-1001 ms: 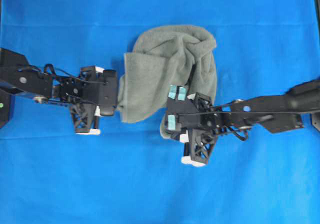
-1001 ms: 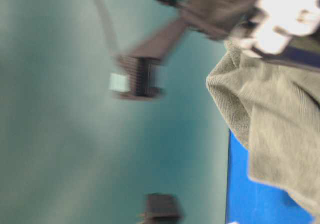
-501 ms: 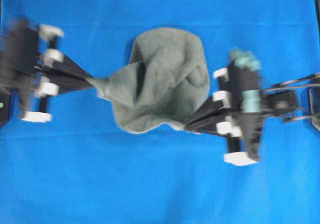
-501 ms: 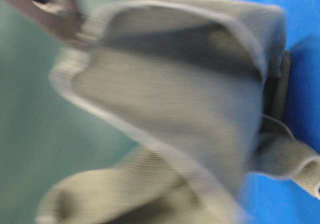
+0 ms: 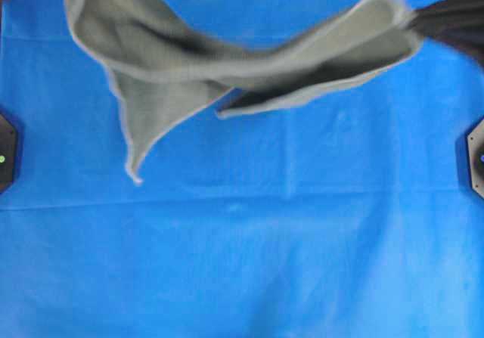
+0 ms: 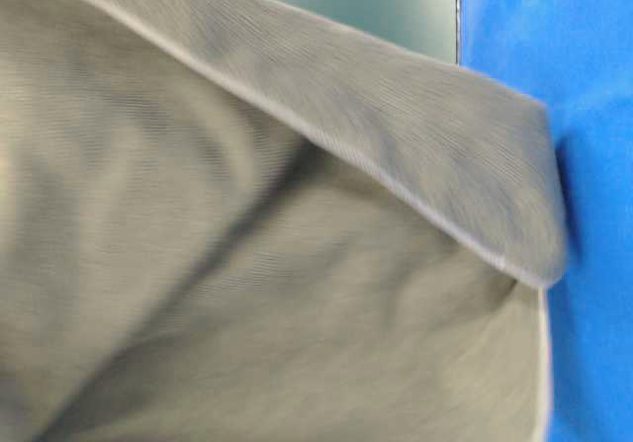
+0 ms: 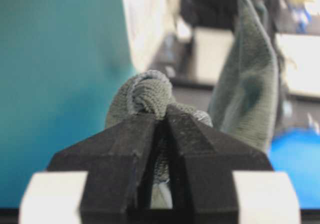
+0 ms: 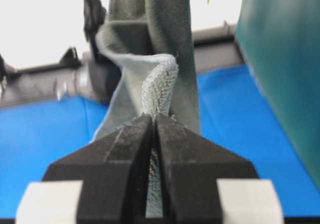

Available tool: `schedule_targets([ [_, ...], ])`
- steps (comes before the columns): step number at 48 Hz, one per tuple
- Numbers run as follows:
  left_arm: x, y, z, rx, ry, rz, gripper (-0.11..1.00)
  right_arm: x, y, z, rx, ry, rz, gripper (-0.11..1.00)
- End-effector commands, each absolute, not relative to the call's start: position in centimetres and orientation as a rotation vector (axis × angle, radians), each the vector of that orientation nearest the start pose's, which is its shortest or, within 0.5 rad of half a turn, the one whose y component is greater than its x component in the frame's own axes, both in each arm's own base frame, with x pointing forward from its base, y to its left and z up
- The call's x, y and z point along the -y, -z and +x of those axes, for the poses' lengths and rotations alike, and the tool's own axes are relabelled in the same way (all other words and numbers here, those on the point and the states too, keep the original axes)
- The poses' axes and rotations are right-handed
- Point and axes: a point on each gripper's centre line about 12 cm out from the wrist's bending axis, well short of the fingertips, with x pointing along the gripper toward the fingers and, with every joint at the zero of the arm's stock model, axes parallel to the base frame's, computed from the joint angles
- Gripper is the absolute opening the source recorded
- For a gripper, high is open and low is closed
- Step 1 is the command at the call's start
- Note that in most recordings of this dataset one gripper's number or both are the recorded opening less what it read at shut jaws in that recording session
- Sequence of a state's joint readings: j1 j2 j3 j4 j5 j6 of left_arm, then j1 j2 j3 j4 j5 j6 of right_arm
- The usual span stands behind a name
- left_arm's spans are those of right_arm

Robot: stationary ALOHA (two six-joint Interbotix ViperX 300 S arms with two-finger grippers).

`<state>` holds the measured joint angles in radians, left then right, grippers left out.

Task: Fold a large towel.
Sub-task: 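Lift the towel high with both grippers and shake it open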

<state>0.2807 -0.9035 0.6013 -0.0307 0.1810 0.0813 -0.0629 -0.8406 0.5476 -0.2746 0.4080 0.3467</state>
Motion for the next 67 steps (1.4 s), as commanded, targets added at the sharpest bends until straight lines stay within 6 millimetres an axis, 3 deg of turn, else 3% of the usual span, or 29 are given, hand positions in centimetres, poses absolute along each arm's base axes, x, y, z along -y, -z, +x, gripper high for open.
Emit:
schedule_targets([
  [1, -5.3, -49.1, 18.7, 0.206, -0.279, 0.081, 0.03, 2.3, -47.3, 21.0, -0.006, 0.154, 0.110, 0.03],
  [8, -4.3, -51.5, 17.3, 0.287, -0.245, 0.084, 0.03, 1.0, -49.4, 20.9, 0.054, 0.071, 0.182, 0.03],
  [16, -2.6, -52.9, 16.6, 0.344, -0.152, 0.037, 0.03, -1.7, -52.0, 20.9, 0.127, -0.079, 0.247, 0.03],
  [24, -0.2, -53.0, 16.5, 0.353, 0.002, -0.060, 0.03, -4.8, -52.9, 21.2, 0.187, -0.229, 0.255, 0.03],
  [32, 1.2, -52.2, 17.5, 0.329, 0.084, -0.117, 0.03, -5.1, -52.4, 21.6, 0.170, -0.234, 0.249, 0.03],
  [39, 0.2, -50.7, 18.4, 0.315, 0.035, -0.156, 0.03, -2.9, -51.4, 21.7, 0.087, -0.117, 0.227, 0.03],
  [49, -4.8, -47.1, 19.1, 0.250, -0.213, -0.231, 0.03, 3.1, -48.1, 22.0, -0.076, 0.192, 0.285, 0.03],
  [56, -9.1, -42.5, 20.1, 0.160, -0.402, -0.316, 0.03, 7.5, -43.6, 22.4, -0.240, 0.416, 0.356, 0.03],
  [67, -14.4, -33.5, 21.9, -0.006, -0.598, -0.419, 0.03, 11.9, -35.7, 23.7, -0.481, 0.604, 0.417, 0.03],
])
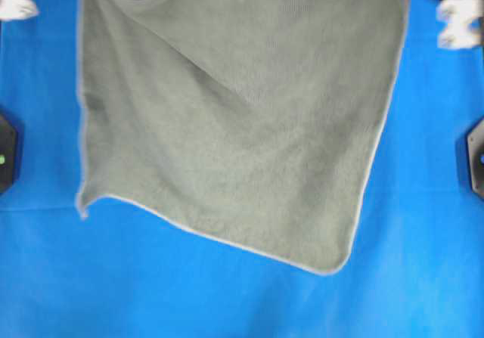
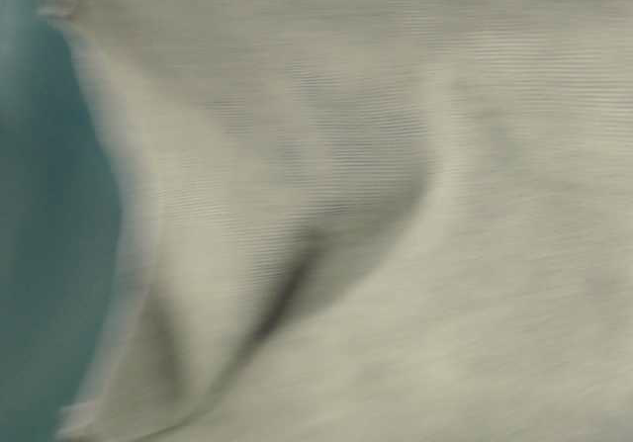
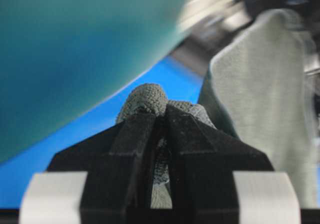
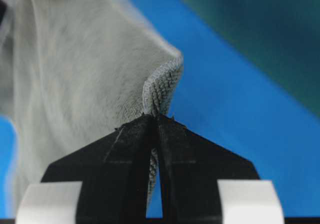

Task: Fold a large towel.
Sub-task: 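Lift the towel high with both grippers and shake it open, then lay the spread towel flat on the table and release both grippers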

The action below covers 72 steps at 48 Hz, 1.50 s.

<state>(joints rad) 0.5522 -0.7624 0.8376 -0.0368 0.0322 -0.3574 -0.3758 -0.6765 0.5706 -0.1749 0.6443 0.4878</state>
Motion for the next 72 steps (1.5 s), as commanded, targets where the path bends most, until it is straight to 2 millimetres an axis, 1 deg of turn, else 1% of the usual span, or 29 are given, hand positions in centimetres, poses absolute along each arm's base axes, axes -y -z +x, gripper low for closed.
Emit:
schedule_targets([
  [1, -14.7, -32.9, 22.0, -0.013, -0.608, -0.422, 0.03, 12.2, -35.3, 23.7, -0.493, 0.616, 0.420, 0.03],
  [5, -16.2, -30.8, 22.7, -0.036, -0.645, -0.433, 0.03, 13.7, -33.6, 23.8, -0.539, 0.670, 0.416, 0.03],
  [7, -16.8, -30.3, 22.9, -0.037, -0.660, -0.435, 0.03, 14.4, -33.1, 23.7, -0.554, 0.697, 0.405, 0.03],
  [12, -18.8, -30.0, 23.3, -0.030, -0.705, -0.437, 0.03, 16.4, -32.6, 23.3, -0.559, 0.764, 0.373, 0.03],
  [15, -19.7, -30.1, 23.4, -0.029, -0.727, -0.438, 0.03, 17.1, -32.7, 23.0, -0.541, 0.788, 0.369, 0.03],
  [19, -20.5, -30.0, 23.8, -0.038, -0.741, -0.442, 0.03, 17.5, -32.8, 22.7, -0.528, 0.807, 0.368, 0.03],
  [24, -20.0, -29.7, 24.1, -0.053, -0.725, -0.449, 0.03, 16.8, -32.9, 22.3, -0.513, 0.804, 0.393, 0.03],
  [29, -18.4, -29.3, 24.3, -0.087, -0.683, -0.454, 0.03, 14.2, -32.7, 22.1, -0.519, 0.736, 0.414, 0.03],
  [34, -15.7, -28.6, 24.2, -0.126, -0.616, -0.457, 0.03, 10.6, -31.8, 22.3, -0.536, 0.618, 0.420, 0.03],
  [35, -15.2, -28.4, 24.2, -0.133, -0.603, -0.459, 0.03, 9.5, -31.3, 22.4, -0.548, 0.578, 0.419, 0.03],
  [41, -12.2, -26.6, 23.7, -0.176, -0.530, -0.491, 0.03, 5.3, -28.9, 22.9, -0.627, 0.430, 0.417, 0.03],
  [45, -11.0, -25.1, 23.1, -0.200, -0.510, -0.540, 0.03, 2.6, -26.5, 23.5, -0.717, 0.351, 0.412, 0.03],
  [50, -9.9, -22.9, 22.4, -0.240, -0.507, -0.623, 0.03, -0.2, -23.8, 24.4, -0.820, 0.275, 0.386, 0.03],
  [58, -7.7, -18.9, 21.0, -0.337, -0.497, -0.757, 0.03, -4.5, -20.2, 26.4, -0.927, 0.169, 0.362, 0.03],
  [61, -6.6, -17.5, 20.4, -0.382, -0.484, -0.789, 0.03, -5.8, -18.9, 27.0, -0.956, 0.145, 0.363, 0.03],
  [66, -4.4, -15.4, 19.6, -0.469, -0.443, -0.840, 0.03, -7.5, -16.7, 27.6, -0.995, 0.129, 0.386, 0.03],
  [69, -3.3, -14.6, 19.1, -0.516, -0.415, -0.862, 0.03, -8.5, -15.6, 28.0, -1.005, 0.119, 0.414, 0.03],
  [72, -2.1, -14.0, 18.8, -0.564, -0.387, -0.876, 0.03, -9.3, -14.8, 28.4, -1.008, 0.109, 0.438, 0.03],
])
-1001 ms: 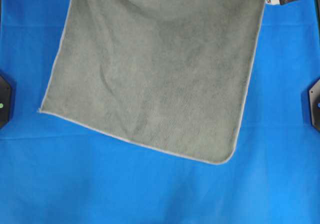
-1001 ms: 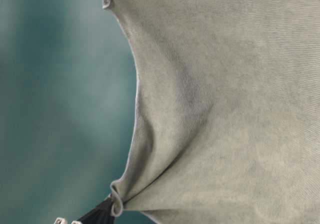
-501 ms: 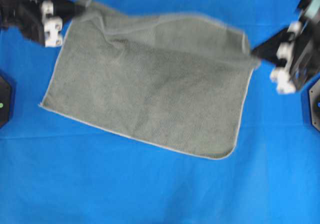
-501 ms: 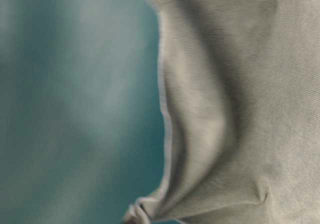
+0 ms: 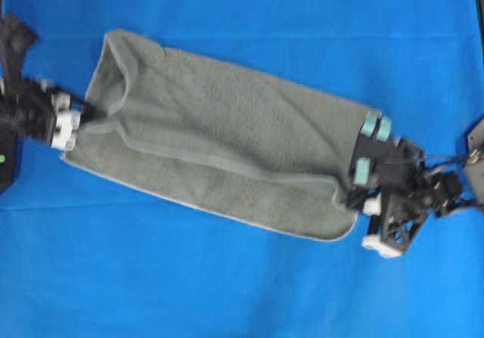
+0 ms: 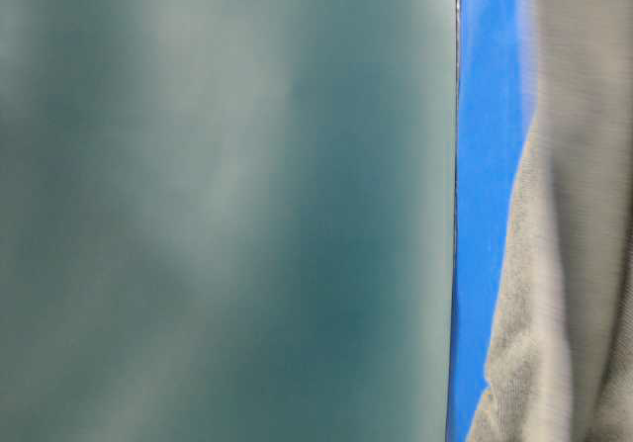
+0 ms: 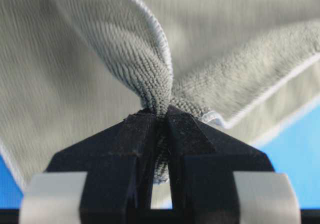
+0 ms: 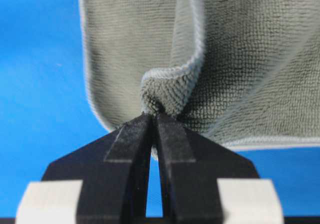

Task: Fold a large towel.
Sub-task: 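Lay the spread towel flat on the table and release both grippers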

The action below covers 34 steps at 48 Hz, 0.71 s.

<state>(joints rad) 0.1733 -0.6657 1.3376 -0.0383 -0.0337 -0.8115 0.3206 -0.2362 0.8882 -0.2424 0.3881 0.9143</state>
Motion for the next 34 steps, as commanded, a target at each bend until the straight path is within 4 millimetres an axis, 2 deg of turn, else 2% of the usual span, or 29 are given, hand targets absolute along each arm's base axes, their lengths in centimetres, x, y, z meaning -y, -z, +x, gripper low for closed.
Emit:
schedule_targets([
  [1, -1.8, -13.9, 18.7, -0.578, -0.380, -0.880, 0.03, -9.6, -14.6, 28.5, -1.007, 0.105, 0.445, 0.03],
  [7, -0.7, -13.1, 18.0, -0.668, -0.368, -0.876, 0.03, -10.3, -13.9, 29.1, -1.013, 0.108, 0.476, 0.03],
  [17, -0.8, -12.8, 17.5, -0.713, -0.395, -0.872, 0.03, -10.1, -13.5, 28.9, -1.035, 0.129, 0.471, 0.04],
  [27, -1.4, -13.6, 17.4, -0.680, -0.417, -0.891, 0.03, -10.2, -13.7, 29.2, -1.029, 0.125, 0.473, 0.06],
  [29, -1.5, -13.8, 17.3, -0.677, -0.421, -0.894, 0.03, -10.3, -13.8, 29.4, -1.026, 0.124, 0.472, 0.13],
  [34, -1.5, -14.5, 17.0, -0.674, -0.422, -0.894, 0.05, -10.4, -14.2, 29.8, -1.016, 0.119, 0.471, 0.44],
])
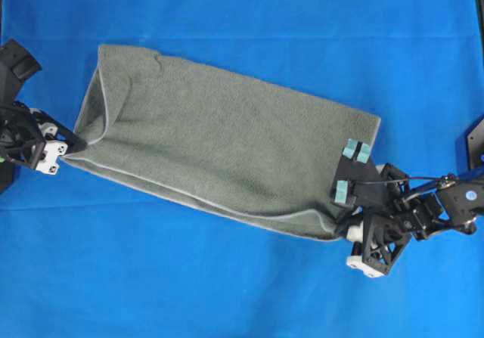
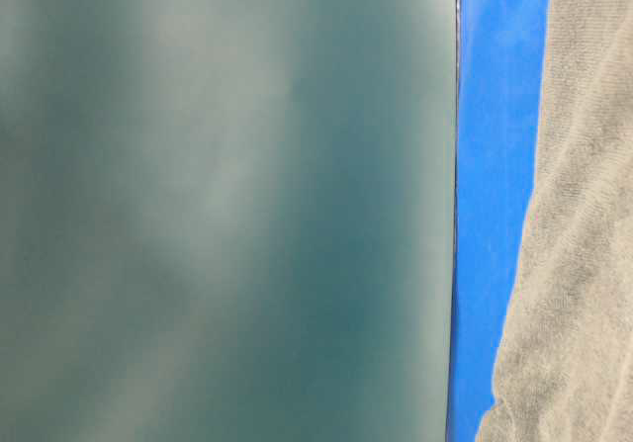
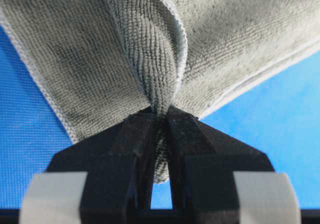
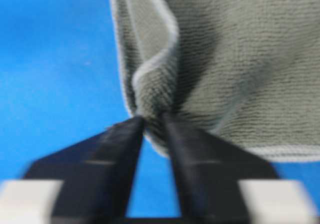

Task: Fold a large towel.
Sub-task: 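Lay the spread towel flat on the table and release both grippers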

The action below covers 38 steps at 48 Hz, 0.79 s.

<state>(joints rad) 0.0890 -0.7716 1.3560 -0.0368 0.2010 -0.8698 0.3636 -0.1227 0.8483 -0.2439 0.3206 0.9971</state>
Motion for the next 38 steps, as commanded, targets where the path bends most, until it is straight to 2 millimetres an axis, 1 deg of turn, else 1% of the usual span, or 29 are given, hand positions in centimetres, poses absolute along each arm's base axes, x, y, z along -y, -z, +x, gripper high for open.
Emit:
schedule_targets([
  [1, -1.5, -14.6, 16.9, -0.677, -0.421, -0.894, 0.07, -10.4, -14.3, 29.8, -1.012, 0.117, 0.471, 0.50],
  [3, -1.5, -14.9, 16.7, -0.677, -0.420, -0.892, 0.16, -10.4, -14.4, 30.0, -1.006, 0.112, 0.463, 0.60],
  [5, -1.5, -15.1, 16.4, -0.677, -0.420, -0.893, 0.27, -10.5, -14.7, 30.2, -0.998, 0.107, 0.457, 0.65],
  [12, -1.4, -16.5, 15.8, -0.648, -0.407, -0.896, 0.69, -10.6, -15.9, 30.5, -0.982, 0.098, 0.428, 0.59],
  [15, -1.4, -17.5, 15.5, -0.614, -0.388, -0.892, 0.82, -10.9, -16.8, 30.3, -0.976, 0.093, 0.420, 0.60],
  [17, -1.4, -18.4, 15.4, -0.585, -0.373, -0.886, 0.84, -11.1, -17.5, 30.2, -0.970, 0.088, 0.414, 0.60],
  [20, -1.5, -19.5, 15.2, -0.537, -0.352, -0.871, 0.82, -11.1, -18.6, 30.0, -0.961, 0.089, 0.404, 0.60],
  [23, -1.8, -20.5, 15.0, -0.485, -0.345, -0.844, 0.82, -10.5, -19.1, 29.6, -0.963, 0.111, 0.387, 0.60],
  [26, -2.4, -20.9, 14.9, -0.454, -0.364, -0.815, 0.82, -8.8, -18.9, 29.4, -0.983, 0.179, 0.352, 0.60],
  [29, -3.3, -20.8, 14.8, -0.437, -0.403, -0.780, 0.82, -6.7, -18.5, 29.3, -1.006, 0.261, 0.334, 0.60],
  [34, -5.0, -19.8, 15.1, -0.434, -0.476, -0.702, 0.82, -3.2, -17.8, 29.3, -1.021, 0.392, 0.333, 0.60],
  [38, -6.0, -19.2, 15.5, -0.424, -0.498, -0.628, 0.82, -0.5, -17.2, 29.1, -1.020, 0.476, 0.326, 0.60],
])
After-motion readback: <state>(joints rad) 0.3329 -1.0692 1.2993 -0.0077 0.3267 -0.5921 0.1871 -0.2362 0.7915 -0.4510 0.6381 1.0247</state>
